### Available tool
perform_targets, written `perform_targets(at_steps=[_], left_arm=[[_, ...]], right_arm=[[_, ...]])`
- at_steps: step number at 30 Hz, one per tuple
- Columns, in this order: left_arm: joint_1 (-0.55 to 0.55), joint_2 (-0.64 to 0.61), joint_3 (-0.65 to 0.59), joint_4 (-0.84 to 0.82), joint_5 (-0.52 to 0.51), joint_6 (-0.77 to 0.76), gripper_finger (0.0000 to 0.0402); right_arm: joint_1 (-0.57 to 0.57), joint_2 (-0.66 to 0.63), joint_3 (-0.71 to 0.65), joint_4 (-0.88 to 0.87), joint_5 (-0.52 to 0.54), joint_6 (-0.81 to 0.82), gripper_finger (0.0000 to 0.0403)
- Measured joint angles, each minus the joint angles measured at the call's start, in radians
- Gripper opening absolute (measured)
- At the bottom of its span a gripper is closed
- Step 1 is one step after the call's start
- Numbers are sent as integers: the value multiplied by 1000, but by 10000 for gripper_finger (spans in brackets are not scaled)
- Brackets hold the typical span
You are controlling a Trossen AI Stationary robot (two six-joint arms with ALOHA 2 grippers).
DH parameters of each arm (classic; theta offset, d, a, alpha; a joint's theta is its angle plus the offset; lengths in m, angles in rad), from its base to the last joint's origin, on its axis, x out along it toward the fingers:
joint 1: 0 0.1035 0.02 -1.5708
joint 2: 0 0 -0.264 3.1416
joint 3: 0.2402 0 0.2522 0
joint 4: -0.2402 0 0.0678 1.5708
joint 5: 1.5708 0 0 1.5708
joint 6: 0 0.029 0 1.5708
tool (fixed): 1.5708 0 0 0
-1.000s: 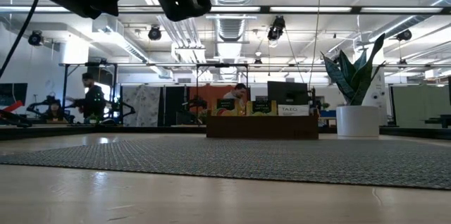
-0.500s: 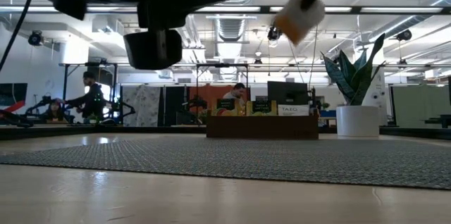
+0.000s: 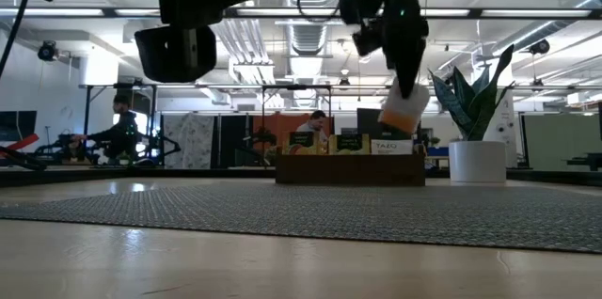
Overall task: Pick & Place Tea
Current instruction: Put the white orange tea bag into the right section of the wooden organizer
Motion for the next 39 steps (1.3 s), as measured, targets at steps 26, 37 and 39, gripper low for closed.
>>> perform_targets(at_steps=[26,37,39], left_arm=[[-11,0,0,0,-106,-5,151],[-8,0,0,1,-136,-5,151],[-8,0,0,1,-136,-7,151]], right_arm=[[-18,78,116,-69,6,-107,8],[-18,168,117,-88,-69,-141,8],[-18,196,117,-87,-68,-153,8]])
